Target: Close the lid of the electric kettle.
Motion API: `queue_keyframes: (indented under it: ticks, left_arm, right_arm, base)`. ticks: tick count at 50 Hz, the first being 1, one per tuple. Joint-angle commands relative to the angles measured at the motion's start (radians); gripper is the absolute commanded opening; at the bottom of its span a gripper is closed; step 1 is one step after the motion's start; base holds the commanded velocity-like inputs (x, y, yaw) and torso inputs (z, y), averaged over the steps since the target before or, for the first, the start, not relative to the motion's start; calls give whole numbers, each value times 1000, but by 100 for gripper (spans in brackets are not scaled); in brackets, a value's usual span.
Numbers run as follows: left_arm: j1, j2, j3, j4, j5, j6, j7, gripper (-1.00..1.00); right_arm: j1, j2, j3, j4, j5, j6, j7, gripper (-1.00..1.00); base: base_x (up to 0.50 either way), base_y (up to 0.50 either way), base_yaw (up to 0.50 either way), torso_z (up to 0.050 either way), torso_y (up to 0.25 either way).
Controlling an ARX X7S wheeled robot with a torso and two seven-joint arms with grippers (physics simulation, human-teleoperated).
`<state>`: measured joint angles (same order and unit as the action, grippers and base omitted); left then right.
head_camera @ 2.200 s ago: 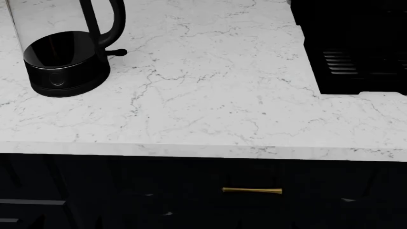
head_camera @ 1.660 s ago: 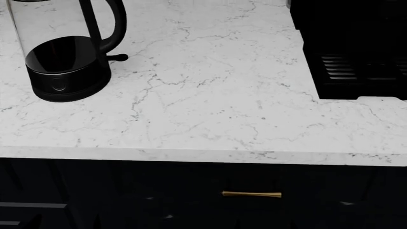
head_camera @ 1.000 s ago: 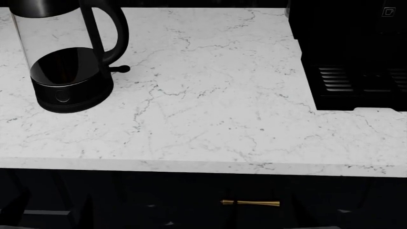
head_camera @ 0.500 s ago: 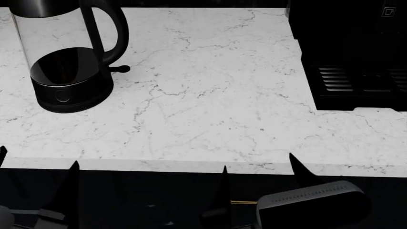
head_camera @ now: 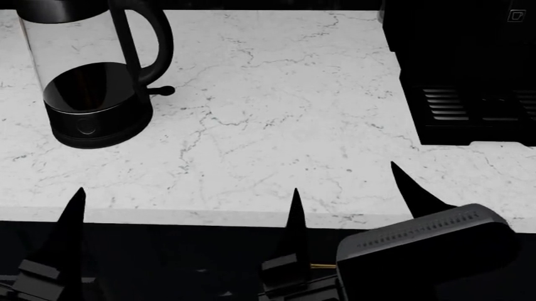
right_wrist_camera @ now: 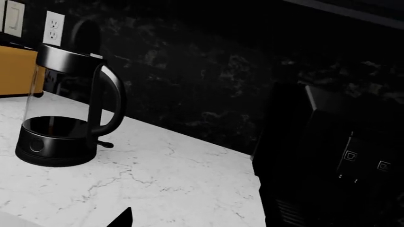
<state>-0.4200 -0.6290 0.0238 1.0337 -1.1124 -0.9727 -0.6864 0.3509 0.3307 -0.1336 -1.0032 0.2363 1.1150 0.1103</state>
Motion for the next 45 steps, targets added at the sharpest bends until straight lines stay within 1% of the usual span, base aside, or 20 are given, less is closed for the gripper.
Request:
queue_keyframes:
  ticks: [1, 15, 29, 31, 36, 37, 38, 45]
  left_arm:
    - [-41, -59, 21, -3, -69, 17, -63, 100]
    - [-29, -79, 38, -8, -61, 49, -65, 100]
    - [-22, -95, 47, -20, -46, 76, -62, 100]
    - [-12, -92, 55, -31, -23, 83, -48, 100]
    - [-13, -99, 51, -26, -36, 90, -57, 100]
    - [-7, -99, 51, -28, -30, 95, -53, 100]
    - [-2, -99, 51, -29, -24, 100, -50, 100]
    - [8, -103, 59, -31, -13, 110, -47, 100]
  right_arm:
    - [52, 47, -8, -41, 87, 48, 60, 100]
    - [77, 101, 1, -39, 246, 24, 190, 100]
    - [89, 133, -10, -32, 300, 5, 249, 100]
    - [92, 135, -19, -27, 299, 0, 256, 100]
    - [111, 138, -30, -33, 323, 24, 276, 100]
    - [135, 155, -78, -29, 296, 61, 307, 100]
    - [125, 154, -74, -27, 301, 27, 295, 100]
    - [143, 163, -90, -23, 310, 27, 316, 100]
  base:
    - [0, 500, 0, 0, 0]
    - [0, 500, 0, 0, 0]
    - [0, 500, 0, 0, 0]
    - [0, 457, 0, 0, 0]
    - [0, 0, 0, 0, 0]
    - [0, 0, 0, 0, 0]
    - [0, 0, 0, 0, 0]
    - [390, 0, 0, 0, 0]
